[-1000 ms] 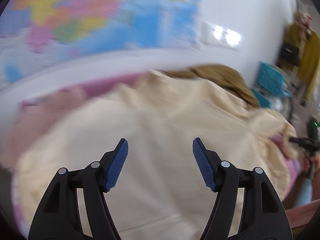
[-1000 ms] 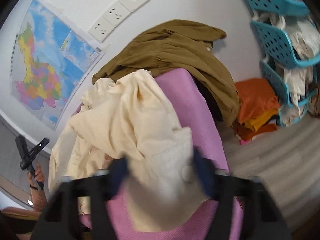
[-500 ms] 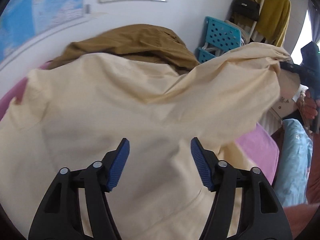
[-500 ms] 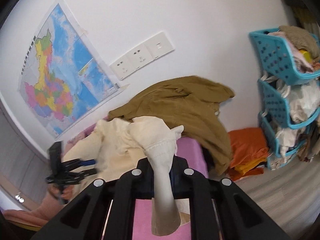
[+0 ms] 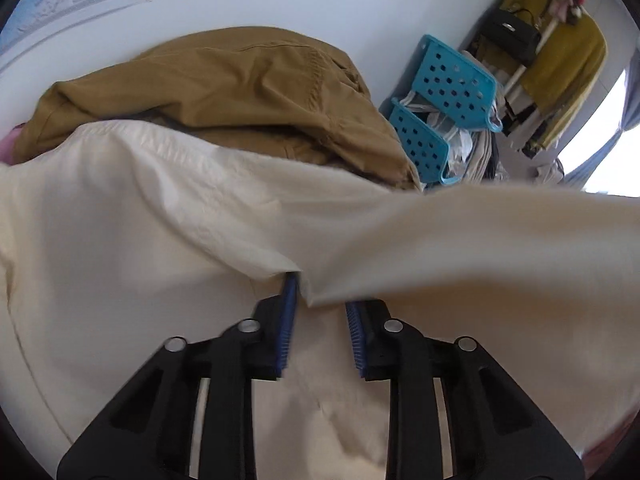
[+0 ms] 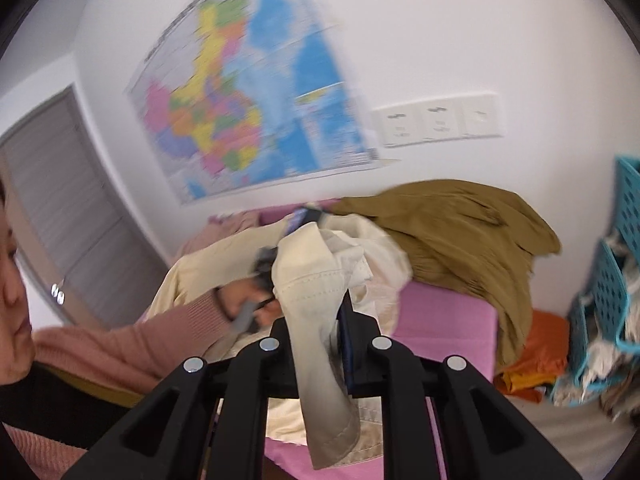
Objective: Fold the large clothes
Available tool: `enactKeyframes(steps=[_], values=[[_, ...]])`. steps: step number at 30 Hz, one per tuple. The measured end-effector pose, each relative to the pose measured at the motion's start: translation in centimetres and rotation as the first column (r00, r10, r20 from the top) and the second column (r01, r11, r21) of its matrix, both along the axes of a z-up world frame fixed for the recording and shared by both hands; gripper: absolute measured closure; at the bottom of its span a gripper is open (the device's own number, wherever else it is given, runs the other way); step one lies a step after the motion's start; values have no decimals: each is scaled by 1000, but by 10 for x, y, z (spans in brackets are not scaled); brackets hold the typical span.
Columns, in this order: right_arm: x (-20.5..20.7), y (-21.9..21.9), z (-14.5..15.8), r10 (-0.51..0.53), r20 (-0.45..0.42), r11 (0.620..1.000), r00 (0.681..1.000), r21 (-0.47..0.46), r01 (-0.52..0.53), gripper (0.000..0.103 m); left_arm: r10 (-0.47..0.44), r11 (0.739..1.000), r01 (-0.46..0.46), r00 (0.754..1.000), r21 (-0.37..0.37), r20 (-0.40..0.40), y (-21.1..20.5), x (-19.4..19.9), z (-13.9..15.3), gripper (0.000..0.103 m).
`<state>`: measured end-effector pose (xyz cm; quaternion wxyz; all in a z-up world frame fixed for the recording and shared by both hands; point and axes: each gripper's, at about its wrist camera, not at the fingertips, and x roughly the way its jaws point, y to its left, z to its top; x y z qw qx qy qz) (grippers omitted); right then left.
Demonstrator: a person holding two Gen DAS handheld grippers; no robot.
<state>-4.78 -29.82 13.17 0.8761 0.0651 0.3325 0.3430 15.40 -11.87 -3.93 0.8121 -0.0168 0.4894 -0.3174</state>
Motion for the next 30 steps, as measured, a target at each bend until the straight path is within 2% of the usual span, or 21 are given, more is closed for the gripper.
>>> enactKeyframes(steps=[3,5,6,7,8,9,11,15,18,21,24,26,28,30], values=[[5,30,8,76,-15,997,997,-14,-76,87,9,1000,-9,1000,-4,2,-4,11,7,81],[13,51,14,126,-29,992,992,-5,-126,80,24,1000,-24,1000,-13,19,0,15,20,81],[15,61,17,146,-29,989,989,-9,-147,76,28,999,-27,999,-34,22,7,14,28,75],[20,72,19,166,-29,986,986,-10,-166,73,27,999,-26,999,-44,25,15,11,34,55],[23,79,19,178,-38,984,983,-7,-178,73,33,998,-31,998,-51,51,27,7,43,47],[29,90,19,199,-48,980,979,-7,-199,73,37,998,-32,995,-54,92,39,2,52,45],[39,109,15,227,-57,973,972,-16,-229,74,51,998,-44,990,-55,133,66,-8,65,32],[62,150,0,298,-85,954,951,-22,-300,77,129,990,-115,974,-84,184,133,-32,85,30],[83,187,-11,352,-105,935,930,1,-354,77,197,980,-189,957,-58,213,183,-58,91,30],[106,234,-26,388,-140,920,911,-3,-392,76,272,962,-256,934,-94,231,240,-94,96,30],[127,277,-50,396,-203,914,896,-7,-406,70,350,937,-330,903,-117,250,280,-121,99,30],[139,300,-70,395,-256,912,882,-4,-410,60,391,920,-367,885,-137,252,304,-139,98,26],[142,317,-86,391,-296,909,872,-27,-417,39,421,906,-394,873,-154,247,322,-154,93,24],[146,323,-91,367,-290,919,884,-36,-393,28,429,903,-406,871,-143,238,329,-162,87,23]])
